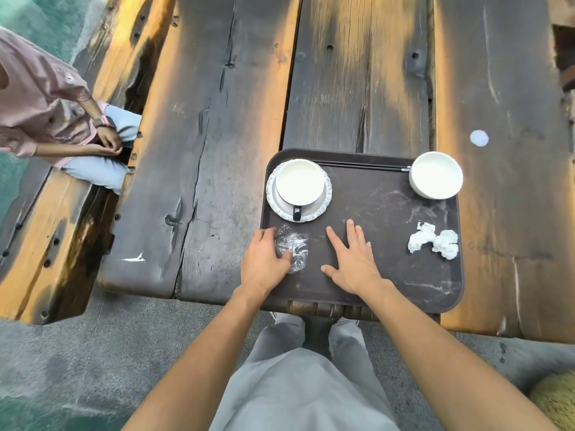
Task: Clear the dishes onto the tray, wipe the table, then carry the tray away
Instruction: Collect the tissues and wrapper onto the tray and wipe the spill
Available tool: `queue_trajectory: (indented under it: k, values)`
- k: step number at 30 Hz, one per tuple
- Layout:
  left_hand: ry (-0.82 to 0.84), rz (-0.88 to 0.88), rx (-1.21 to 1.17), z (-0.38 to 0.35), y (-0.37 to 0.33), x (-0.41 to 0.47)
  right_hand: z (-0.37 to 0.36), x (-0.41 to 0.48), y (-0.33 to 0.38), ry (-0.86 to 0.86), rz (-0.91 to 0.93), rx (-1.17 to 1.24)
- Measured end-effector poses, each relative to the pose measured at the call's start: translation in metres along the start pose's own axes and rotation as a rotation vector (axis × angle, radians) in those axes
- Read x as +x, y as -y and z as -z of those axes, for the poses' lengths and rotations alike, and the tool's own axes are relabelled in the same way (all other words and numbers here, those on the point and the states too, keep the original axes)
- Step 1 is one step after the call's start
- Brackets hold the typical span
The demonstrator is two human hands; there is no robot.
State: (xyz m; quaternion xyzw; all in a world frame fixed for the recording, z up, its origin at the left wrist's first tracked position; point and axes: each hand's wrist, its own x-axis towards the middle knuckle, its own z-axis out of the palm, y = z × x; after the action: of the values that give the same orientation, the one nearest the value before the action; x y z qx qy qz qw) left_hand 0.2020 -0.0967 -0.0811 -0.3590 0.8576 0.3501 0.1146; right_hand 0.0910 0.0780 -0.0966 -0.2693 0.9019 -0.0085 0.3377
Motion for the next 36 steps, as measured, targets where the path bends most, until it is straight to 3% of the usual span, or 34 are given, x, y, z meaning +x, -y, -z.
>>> queue_trajectory:
  k: [4,6,9,13,17,24,28,34,36]
  values:
    - [-0.045,-0.037,0.063,0.003,-0.005,-0.01,0.008,-0.008,-0.012,-0.068,0.0,0.12]
    - [-0.139,-0.126,0.134,0.003,-0.012,-0.018,0.016,-0.014,-0.026,-0.228,-0.028,0.203]
    - [-0.225,-0.314,0.134,-0.01,-0.037,-0.026,0.029,-0.021,-0.061,-0.425,-0.117,0.125]
    - [-0.054,-0.457,0.129,-0.043,-0.083,-0.028,0.044,-0.024,-0.11,-0.364,-0.317,-0.004]
    - [0.09,-0.47,0.172,-0.077,-0.118,-0.024,0.052,-0.021,-0.141,-0.331,-0.233,0.006]
    - [0.15,-0.462,0.239,-0.112,-0.16,-0.01,0.061,-0.03,-0.179,-0.545,-0.023,0.459]
    - [0.155,-0.416,0.233,-0.122,-0.175,0.002,0.079,-0.027,-0.194,-0.468,-0.083,0.761]
    - [-0.082,-0.441,0.045,-0.11,-0.219,0.041,0.118,-0.02,-0.229,-0.486,-0.058,1.149]
    - [-0.156,-0.48,-0.003,-0.098,-0.244,0.064,0.133,-0.015,-0.244,-0.547,-0.05,1.17]
